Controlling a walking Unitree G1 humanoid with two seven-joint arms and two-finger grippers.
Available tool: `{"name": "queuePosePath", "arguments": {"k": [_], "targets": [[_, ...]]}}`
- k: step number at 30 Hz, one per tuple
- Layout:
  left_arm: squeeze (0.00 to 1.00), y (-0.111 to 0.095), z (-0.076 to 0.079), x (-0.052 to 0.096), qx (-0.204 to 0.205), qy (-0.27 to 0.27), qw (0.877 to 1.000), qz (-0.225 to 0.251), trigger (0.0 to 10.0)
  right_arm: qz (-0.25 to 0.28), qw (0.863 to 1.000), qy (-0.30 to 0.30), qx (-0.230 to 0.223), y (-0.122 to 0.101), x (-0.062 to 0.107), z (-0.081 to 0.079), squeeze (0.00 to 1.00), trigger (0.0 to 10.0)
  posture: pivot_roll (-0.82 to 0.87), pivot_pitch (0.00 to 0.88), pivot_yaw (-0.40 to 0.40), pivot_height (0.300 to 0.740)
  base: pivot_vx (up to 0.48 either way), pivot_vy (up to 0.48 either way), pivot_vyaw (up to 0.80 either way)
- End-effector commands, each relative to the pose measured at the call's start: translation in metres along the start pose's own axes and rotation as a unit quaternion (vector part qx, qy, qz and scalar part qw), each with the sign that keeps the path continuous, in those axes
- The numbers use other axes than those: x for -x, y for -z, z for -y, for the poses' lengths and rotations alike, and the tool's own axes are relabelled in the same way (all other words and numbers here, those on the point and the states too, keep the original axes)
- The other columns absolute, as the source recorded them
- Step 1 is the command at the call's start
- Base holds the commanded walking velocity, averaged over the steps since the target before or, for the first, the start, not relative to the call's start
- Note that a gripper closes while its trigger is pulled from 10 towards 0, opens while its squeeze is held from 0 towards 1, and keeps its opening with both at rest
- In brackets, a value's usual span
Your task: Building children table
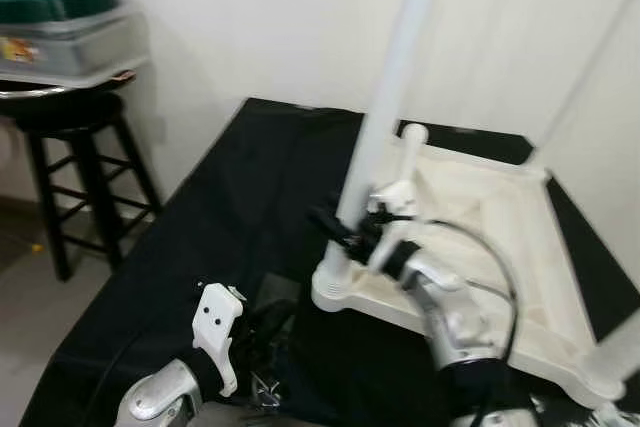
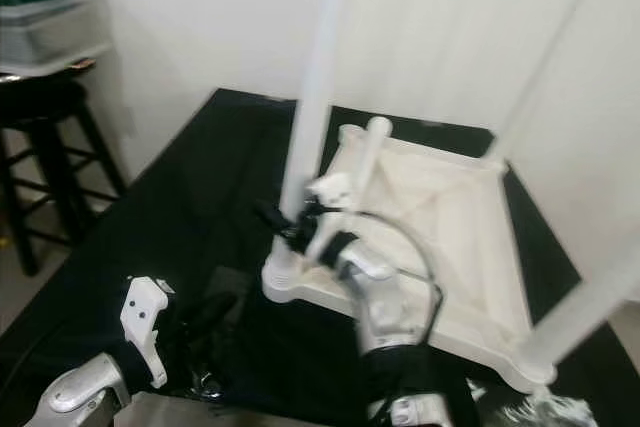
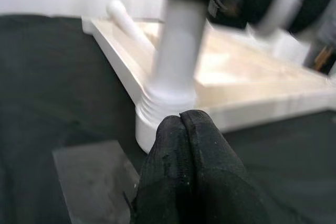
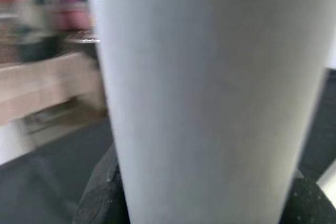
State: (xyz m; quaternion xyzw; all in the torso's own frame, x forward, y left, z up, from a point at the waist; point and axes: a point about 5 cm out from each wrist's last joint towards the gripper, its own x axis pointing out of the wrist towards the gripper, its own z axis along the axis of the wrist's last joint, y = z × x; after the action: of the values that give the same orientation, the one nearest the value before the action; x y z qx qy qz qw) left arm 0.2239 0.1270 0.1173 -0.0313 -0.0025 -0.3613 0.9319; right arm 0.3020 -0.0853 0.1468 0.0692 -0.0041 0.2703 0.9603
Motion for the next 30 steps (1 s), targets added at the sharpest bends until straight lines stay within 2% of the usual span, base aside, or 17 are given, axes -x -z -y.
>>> {"name": "queuePosePath", "arguments": {"k": [1, 4, 9, 10, 11, 12, 13, 15, 16, 18, 19, 20, 21, 22, 26, 28, 30], "targets": [[0.0, -0.001, -0.003, 0.001, 0.001, -0.003, 1.0, 0.0, 10.0, -0.076, 0.996, 0.024, -0.035, 0.031, 0.009, -0.004, 0.0, 0.0, 0.01, 0.0, -0.049, 0.74, 0.0, 0.0, 0.0], [0.0, -0.001, -0.005, -0.001, 0.008, 0.003, 1.0, -0.003, 10.0, -0.093, 0.995, 0.004, -0.037, 0.034, 0.006, 0.001, 0.0, 0.0, 0.06, 0.0, -0.079, 0.74, 0.0, 0.0, 0.0], [0.0, -0.001, -0.006, 0.001, 0.012, -0.009, 1.0, -0.002, 10.0, -0.116, 0.993, -0.015, -0.017, 0.038, 0.006, -0.01, 0.0, 0.0, 0.07, 0.0, -0.076, 0.74, 0.0, 0.0, 0.0], [0.0, -0.001, -0.007, 0.001, 0.014, -0.016, 1.0, 0.001, 10.0, -0.119, 0.993, -0.01, -0.02, 0.038, 0.007, -0.01, 0.0, 4.9, 0.07, 0.0, -0.077, 0.74, 0.0, 0.0, 0.0], [0.0, -0.001, -0.007, 0.001, 0.014, -0.016, 1.0, 0.001, 10.0, -0.119, 0.993, -0.01, -0.02, 0.038, 0.007, -0.01, 0.0, 4.9, 0.07, 0.0, -0.077, 0.74, 0.0, 0.0, 0.0], [0.0, -0.001, -0.007, 0.001, 0.015, -0.017, 1.0, 0.002, 10.0, -0.12, 0.992, -0.022, -0.041, 0.036, 0.007, -0.01, 0.0, 10.0, 0.08, 0.0, -0.08, 0.74, 0.0, 0.0, 0.0], [0.0, -0.001, -0.007, 0.001, 0.015, -0.017, 1.0, 0.002, 10.0, -0.122, 0.99, -0.043, -0.055, 0.033, 0.007, -0.012, 1.0, 10.0, 0.08, 0.0, -0.081, 0.74, 0.0, 0.0, 0.0], [0.0, -0.001, -0.007, 0.0, 0.017, -0.013, 1.0, 0.001, 10.0, -0.115, 0.982, -0.138, -0.055, 0.021, 0.007, -0.019, 1.0, 10.0, 0.08, 0.0, -0.079, 0.74, 0.0, 0.0, 0.0], [0.0, -0.001, -0.007, 0.0, 0.018, -0.012, 1.0, 0.0, 10.0, -0.107, 0.977, -0.18, -0.035, 0.012, 0.007, -0.019, 1.0, 10.0, 0.08, 0.0, -0.077, 0.74, 0.0, 0.0, 0.0], [0.0, -0.001, -0.007, 0.0, 0.018, -0.012, 1.0, 0.0, 10.0, -0.107, 0.977, -0.18, -0.035, 0.012, 0.007, -0.019, 1.0, 10.0, 0.08, 0.0, -0.077, 0.74, 0.0, 0.0, 0.0], [0.0, 0.0, -0.007, -0.001, 0.018, -0.009, 1.0, -0.001, 10.0, -0.091, 0.965, -0.244, 0.01, -0.002, 0.006, -0.011, 1.0, 10.0, 0.09, 0.0, -0.078, 0.74, 0.0, 0.0, 0.0], [0.0, 0.0, -0.007, -0.001, 0.018, -0.009, 1.0, -0.001, 10.0, -0.091, 0.965, -0.244, 0.01, -0.002, 0.006, -0.011, 1.0, 10.0, 0.09, 0.0, -0.078, 0.74, 0.0, 0.0, 0.0], [0.0, 0.0, -0.008, -0.001, 0.018, -0.009, 1.0, -0.002, 10.0, -0.086, 0.958, -0.271, 0.031, -0.008, 0.006, -0.006, 1.0, 10.0, 0.09, 0.0, -0.079, 0.74, 0.0, 0.0, 0.0], [0.0, 0.0, -0.008, -0.001, 0.018, -0.008, 1.0, -0.003, 10.0, -0.085, 0.953, -0.288, 0.045, -0.013, 0.003, 0.002, 0.0, 10.0, 0.1, 0.0, -0.08, 0.74, 0.0, 0.0, 0.0], [0.0, 0.002, -0.01, -0.002, 0.007, -0.013, 1.0, -0.008, 10.0, -0.089, 0.94, -0.322, 0.064, -0.024, -0.01, 0.023, 0.0, 10.0, 0.12, 0.0, -0.085, 0.74, 0.0, 0.0, 0.0], [0.0, 0.002, -0.011, -0.002, 0.003, -0.015, 1.0, -0.01, 10.0, -0.091, 0.935, -0.337, 0.064, -0.026, -0.013, 0.027, 0.0, 10.0, 0.12, 0.0, -0.085, 0.74, 0.0, 0.0, 0.0], [0.0, 0.004, -0.013, 0.0, -0.008, -0.024, 1.0, -0.014, 10.0, -0.102, 0.922, -0.371, 0.048, -0.031, -0.019, 0.031, 0.0, 10.0, 0.14, 0.0, -0.084, 0.74, 0.0, 0.0, 0.0]]}}
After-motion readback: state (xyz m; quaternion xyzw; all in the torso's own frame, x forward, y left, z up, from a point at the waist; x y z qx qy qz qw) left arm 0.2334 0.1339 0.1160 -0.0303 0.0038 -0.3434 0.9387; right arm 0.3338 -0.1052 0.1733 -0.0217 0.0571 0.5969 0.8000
